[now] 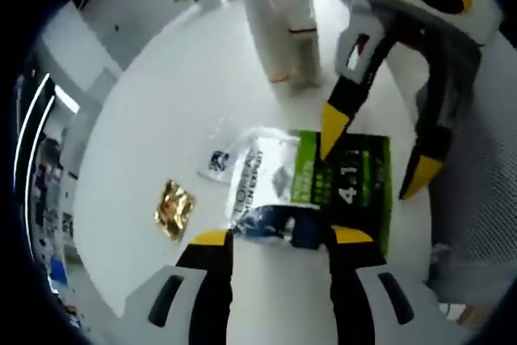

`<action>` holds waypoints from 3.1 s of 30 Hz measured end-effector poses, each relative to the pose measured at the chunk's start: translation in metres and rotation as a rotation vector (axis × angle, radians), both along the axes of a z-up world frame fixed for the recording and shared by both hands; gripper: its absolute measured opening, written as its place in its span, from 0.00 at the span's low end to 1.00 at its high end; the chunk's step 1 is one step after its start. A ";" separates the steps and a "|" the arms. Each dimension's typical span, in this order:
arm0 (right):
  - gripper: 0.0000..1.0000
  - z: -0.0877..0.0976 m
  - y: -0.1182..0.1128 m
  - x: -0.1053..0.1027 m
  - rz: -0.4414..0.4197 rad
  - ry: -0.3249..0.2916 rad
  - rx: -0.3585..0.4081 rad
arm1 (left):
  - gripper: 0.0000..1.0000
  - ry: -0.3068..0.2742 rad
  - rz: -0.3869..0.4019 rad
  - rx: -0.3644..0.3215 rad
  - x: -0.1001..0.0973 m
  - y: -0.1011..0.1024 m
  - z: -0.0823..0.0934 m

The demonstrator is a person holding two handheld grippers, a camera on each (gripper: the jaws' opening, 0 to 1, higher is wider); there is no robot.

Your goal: Arrange the skincare products in the storage area until every visible bottle or jar stands upright without overlapping.

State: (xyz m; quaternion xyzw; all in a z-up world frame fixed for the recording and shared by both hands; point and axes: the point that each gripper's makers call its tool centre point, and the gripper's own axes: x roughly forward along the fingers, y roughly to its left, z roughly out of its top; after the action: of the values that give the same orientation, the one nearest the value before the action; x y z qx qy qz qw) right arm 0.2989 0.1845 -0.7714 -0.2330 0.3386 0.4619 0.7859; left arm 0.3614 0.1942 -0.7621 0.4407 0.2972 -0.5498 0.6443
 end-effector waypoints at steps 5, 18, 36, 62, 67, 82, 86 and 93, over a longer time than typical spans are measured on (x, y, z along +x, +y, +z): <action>0.44 -0.003 0.006 0.001 0.009 -0.008 -0.003 | 0.43 0.042 0.005 0.051 0.003 0.000 -0.017; 0.42 -0.011 -0.015 0.008 -0.017 0.003 -0.059 | 0.35 0.141 0.037 0.026 0.004 -0.015 -0.020; 0.30 -0.007 -0.062 0.008 -0.060 -0.044 -0.135 | 0.26 0.180 0.106 -0.040 0.004 -0.048 -0.020; 0.29 -0.011 -0.053 0.013 -0.079 -0.018 -0.082 | 0.29 0.156 0.116 -0.026 0.006 -0.052 -0.016; 0.29 -0.010 -0.050 0.015 -0.068 -0.024 -0.084 | 0.35 0.155 0.116 -0.014 0.003 -0.046 -0.014; 0.33 0.021 -0.055 0.008 -0.070 -0.048 -0.040 | 0.48 0.114 0.255 -0.136 -0.011 -0.028 0.023; 0.35 0.036 -0.059 0.006 -0.082 -0.082 -0.024 | 0.53 0.088 0.295 -0.164 -0.012 -0.023 0.035; 0.40 0.071 -0.066 -0.007 -0.121 -0.149 0.035 | 0.65 0.103 0.425 -0.322 -0.027 -0.020 0.062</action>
State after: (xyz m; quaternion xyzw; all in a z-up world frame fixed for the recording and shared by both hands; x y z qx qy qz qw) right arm 0.2922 0.1181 -0.7006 -0.2319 0.2846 0.4009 0.8394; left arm 0.3346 0.1742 -0.7004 0.2316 0.3240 -0.4642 0.7911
